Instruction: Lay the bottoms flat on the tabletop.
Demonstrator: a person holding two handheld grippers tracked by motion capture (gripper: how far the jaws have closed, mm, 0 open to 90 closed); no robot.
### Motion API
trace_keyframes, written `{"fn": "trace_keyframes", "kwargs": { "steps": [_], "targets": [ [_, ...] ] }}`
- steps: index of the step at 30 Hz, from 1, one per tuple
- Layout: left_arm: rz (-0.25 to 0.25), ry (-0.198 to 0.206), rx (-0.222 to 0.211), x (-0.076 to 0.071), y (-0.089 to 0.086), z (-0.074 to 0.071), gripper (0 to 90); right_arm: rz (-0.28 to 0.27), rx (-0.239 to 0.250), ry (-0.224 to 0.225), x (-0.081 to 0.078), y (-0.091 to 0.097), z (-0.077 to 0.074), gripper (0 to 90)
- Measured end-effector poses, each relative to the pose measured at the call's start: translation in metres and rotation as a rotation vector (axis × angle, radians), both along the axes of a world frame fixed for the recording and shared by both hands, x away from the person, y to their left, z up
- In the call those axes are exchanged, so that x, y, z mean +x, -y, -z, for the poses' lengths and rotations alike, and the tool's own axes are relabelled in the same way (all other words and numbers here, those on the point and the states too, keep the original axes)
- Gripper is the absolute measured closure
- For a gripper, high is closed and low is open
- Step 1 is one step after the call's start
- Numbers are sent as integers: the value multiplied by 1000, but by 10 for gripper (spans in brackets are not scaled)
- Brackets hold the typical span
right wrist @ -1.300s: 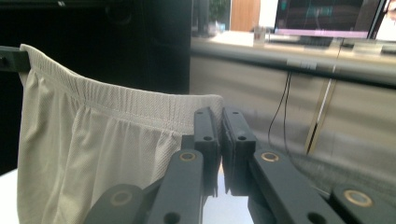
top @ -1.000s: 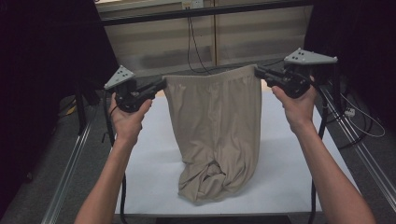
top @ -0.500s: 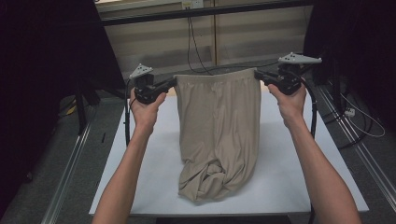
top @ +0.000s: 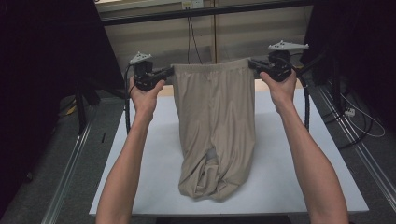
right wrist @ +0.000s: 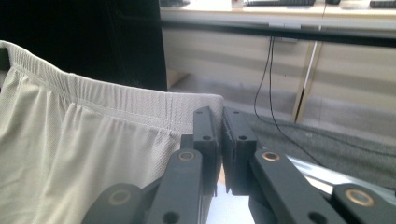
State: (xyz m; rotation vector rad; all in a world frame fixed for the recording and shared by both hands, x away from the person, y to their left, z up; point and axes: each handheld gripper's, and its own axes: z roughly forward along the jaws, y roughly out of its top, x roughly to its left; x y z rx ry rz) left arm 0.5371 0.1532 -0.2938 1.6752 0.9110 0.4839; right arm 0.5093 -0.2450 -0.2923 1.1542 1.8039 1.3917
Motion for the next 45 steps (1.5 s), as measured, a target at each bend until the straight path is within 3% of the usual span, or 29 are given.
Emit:
{"fn": "trace_keyframes", "kwargs": {
  "steps": [4,10,15,16,18,19,23,26,28,31,34,37,40,42,45],
  "targets": [
    [4,-55,8,9,-1,22,859,5,-7,-32,7,-2,19,849],
    [14,-108,33,19,2,43,855,7,-23,-72,14,-3,41,847],
    [-17,-145,45,28,10,60,820,45,-43,-102,22,-3,52,830],
    [-42,-156,47,29,11,63,752,56,-51,-104,23,-3,54,795],
    [-74,-192,68,32,13,69,475,95,-51,-112,24,-2,58,625],
    [-92,-199,90,32,14,72,386,110,-52,-122,24,-1,61,583],
    [-80,-200,126,24,11,80,247,107,-80,-145,15,3,73,493],
    [-55,-190,154,11,8,86,166,87,-92,-172,1,8,84,441],
    [-36,-179,151,0,7,90,146,69,-90,-181,-12,11,90,421],
    [-9,-173,128,-18,5,96,119,17,-96,-188,-37,10,98,415],
    [12,-169,140,-39,4,101,113,-38,-90,-192,-65,5,104,421],
    [47,-164,165,-64,6,107,113,-102,-85,-203,-95,-5,109,472],
    [76,-166,167,-93,5,110,131,-194,-88,-207,-127,-17,113,599],
    [78,-146,173,-118,4,111,185,-248,-104,-222,-148,-27,116,663],
    [107,-117,185,-148,4,110,135,-338,-89,-227,-178,-40,119,746]
  ]
}}
